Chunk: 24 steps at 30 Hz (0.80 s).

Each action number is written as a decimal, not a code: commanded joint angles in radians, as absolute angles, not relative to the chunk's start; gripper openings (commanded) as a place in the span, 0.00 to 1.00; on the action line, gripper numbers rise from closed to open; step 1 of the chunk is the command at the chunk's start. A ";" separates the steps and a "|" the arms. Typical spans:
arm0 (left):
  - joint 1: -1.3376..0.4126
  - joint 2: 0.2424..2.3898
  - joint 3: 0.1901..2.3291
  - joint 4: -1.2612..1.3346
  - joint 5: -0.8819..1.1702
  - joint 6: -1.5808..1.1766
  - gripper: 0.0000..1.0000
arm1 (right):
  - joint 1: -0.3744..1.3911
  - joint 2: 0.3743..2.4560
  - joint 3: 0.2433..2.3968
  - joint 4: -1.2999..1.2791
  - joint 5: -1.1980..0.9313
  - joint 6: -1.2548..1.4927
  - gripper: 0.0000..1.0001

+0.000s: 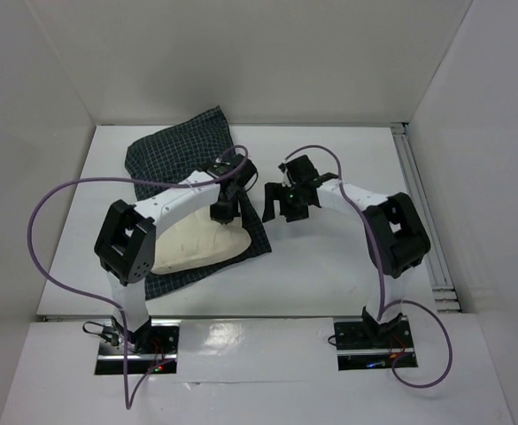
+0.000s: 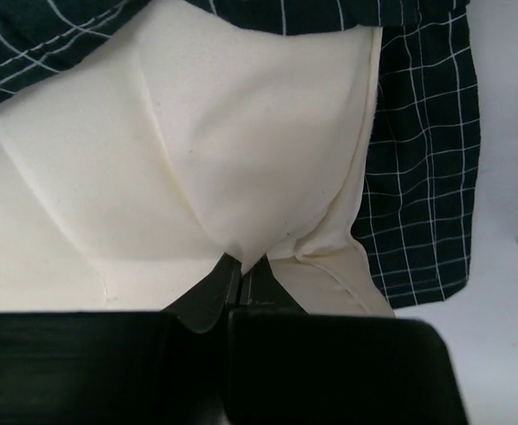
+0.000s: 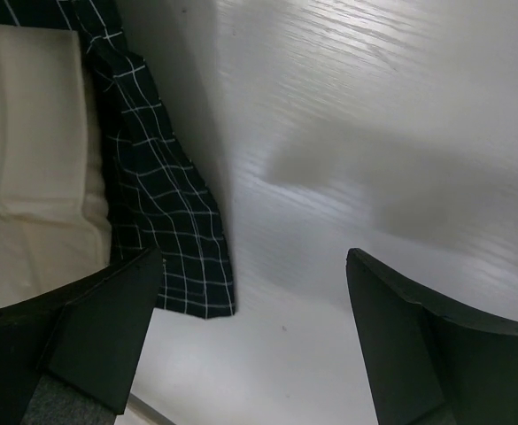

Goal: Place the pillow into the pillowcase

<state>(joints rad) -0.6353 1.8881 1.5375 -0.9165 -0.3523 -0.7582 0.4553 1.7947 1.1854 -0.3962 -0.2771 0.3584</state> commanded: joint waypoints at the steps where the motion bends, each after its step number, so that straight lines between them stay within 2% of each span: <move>1: -0.606 1.806 1.542 -0.910 -0.285 -0.721 0.00 | 0.506 1.853 1.265 -0.324 -0.313 0.334 0.92; 10: -0.563 1.666 1.513 -0.910 -0.216 -0.683 0.00 | 0.595 2.008 1.428 -0.316 -0.293 0.301 0.93; 12: -0.552 1.645 1.503 -0.901 -0.203 -0.683 0.00 | 0.595 2.017 1.443 -0.316 -0.310 0.290 0.88; 13: -0.552 1.644 1.503 -0.900 -0.193 -0.683 0.00 | 0.595 2.026 1.443 -0.304 -0.327 0.290 0.82; 14: -0.542 1.635 1.503 -0.890 -0.183 -0.683 0.00 | 0.595 2.026 1.443 -0.295 -0.369 0.290 0.54; 16: -0.532 1.635 1.503 -0.876 -0.173 -0.683 0.00 | 0.595 1.987 1.443 -0.285 -0.385 0.290 0.12; 17: -0.532 1.635 1.503 -0.864 -0.173 -0.683 0.00 | 0.595 1.967 1.434 -0.275 -0.385 0.299 0.00; 24: -0.491 1.692 1.456 -0.776 -0.215 -0.827 0.00 | 0.606 1.700 1.301 -0.296 -0.406 0.365 0.00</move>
